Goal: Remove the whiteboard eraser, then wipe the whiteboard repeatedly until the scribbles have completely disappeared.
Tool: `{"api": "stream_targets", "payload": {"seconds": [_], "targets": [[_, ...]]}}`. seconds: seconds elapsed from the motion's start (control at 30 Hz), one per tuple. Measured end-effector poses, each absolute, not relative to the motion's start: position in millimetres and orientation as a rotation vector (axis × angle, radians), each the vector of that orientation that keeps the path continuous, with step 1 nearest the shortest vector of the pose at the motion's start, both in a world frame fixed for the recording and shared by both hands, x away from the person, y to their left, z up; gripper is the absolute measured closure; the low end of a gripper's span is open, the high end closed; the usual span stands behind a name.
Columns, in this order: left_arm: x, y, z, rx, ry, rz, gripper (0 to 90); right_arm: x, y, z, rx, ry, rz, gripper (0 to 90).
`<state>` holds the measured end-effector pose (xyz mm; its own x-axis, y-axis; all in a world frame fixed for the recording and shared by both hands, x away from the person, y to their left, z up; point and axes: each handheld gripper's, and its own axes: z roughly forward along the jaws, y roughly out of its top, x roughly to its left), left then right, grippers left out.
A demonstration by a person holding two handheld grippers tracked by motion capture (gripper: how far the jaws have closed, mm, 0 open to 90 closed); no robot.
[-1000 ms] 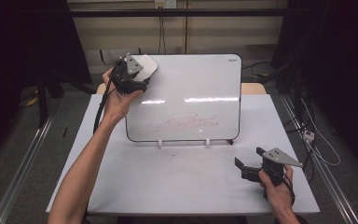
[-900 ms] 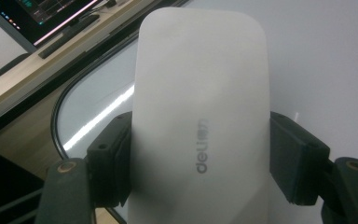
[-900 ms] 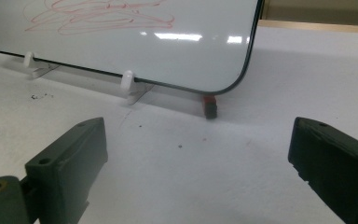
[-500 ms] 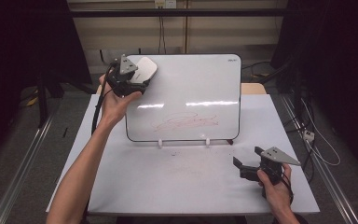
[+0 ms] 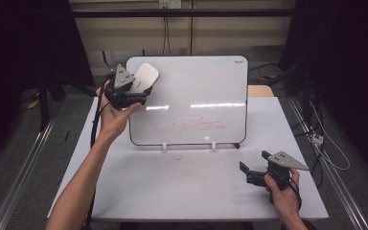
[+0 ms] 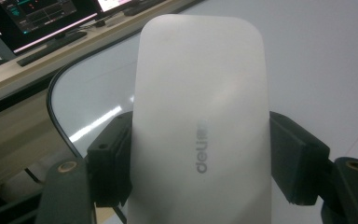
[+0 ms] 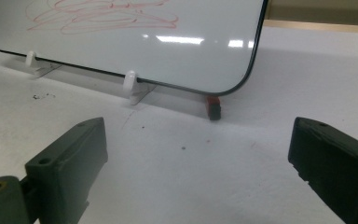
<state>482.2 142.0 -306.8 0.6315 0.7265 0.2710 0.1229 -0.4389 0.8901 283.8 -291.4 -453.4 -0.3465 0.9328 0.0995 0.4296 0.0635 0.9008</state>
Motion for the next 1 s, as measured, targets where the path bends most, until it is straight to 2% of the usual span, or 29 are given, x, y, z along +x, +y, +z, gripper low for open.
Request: {"api": "stream_targets", "payload": {"seconds": [0.4, 1.0], "targets": [[466, 141, -313, 1.942, 0.643, 0.830, 30.9, 285, -290, -454, 1.368, 1.823, 1.251, 4.5], [440, 127, -341, 1.991, 0.597, 0.843, 30.9, 287, -289, -454, 1.355, 1.833, 1.243, 4.7]]}}
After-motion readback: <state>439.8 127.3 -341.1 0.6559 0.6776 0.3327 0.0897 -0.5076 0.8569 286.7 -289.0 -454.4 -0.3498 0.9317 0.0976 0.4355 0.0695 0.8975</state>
